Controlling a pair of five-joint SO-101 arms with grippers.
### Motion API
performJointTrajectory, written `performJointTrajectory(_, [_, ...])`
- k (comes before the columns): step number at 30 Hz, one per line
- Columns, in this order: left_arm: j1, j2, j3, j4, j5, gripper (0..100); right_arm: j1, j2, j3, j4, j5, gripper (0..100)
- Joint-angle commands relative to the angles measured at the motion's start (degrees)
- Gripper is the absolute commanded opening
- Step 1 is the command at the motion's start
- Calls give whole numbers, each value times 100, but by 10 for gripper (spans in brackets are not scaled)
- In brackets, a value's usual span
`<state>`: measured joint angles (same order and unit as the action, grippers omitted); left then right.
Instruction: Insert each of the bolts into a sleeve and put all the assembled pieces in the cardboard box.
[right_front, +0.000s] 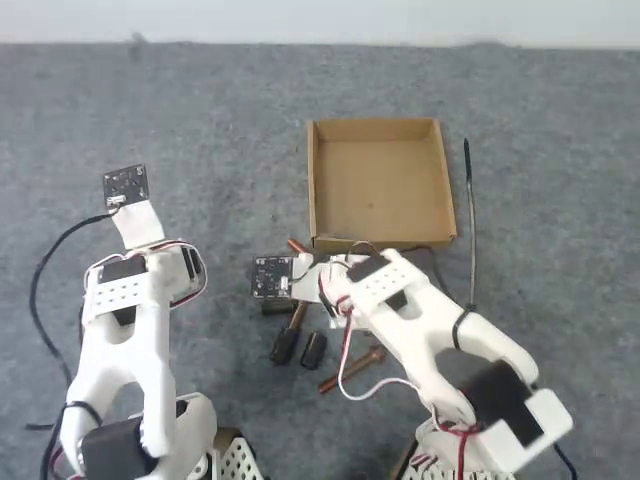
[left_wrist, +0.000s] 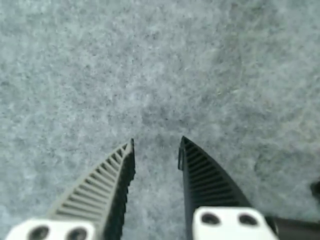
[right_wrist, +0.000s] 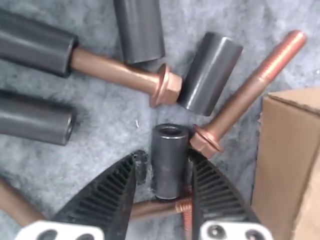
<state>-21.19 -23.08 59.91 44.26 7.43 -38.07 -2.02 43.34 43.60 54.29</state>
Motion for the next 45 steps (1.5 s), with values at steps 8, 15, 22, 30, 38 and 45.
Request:
performJointTrajectory(8, [-9,-44,-321,18,-62,137,-13,101,-501,-189,-862,6])
performJointTrajectory(15, [-9,-26,-330,9,-62,137,708,-1631,-862,699,-3305,6])
performJointTrajectory(22, [0,-26,-330,9,-62,137,1736,-3292,-220,1262,-4466,6])
performJointTrajectory(30, [149,-44,-303,35,-70,137,3477,-4259,1389,708,-4615,6])
performJointTrajectory(38, [185,-44,-295,62,-70,137,4690,-4338,2470,-57,-4571,6])
performJointTrajectory(45, [571,-53,-338,167,-325,137,5446,-4303,2884,-189,-4123,7])
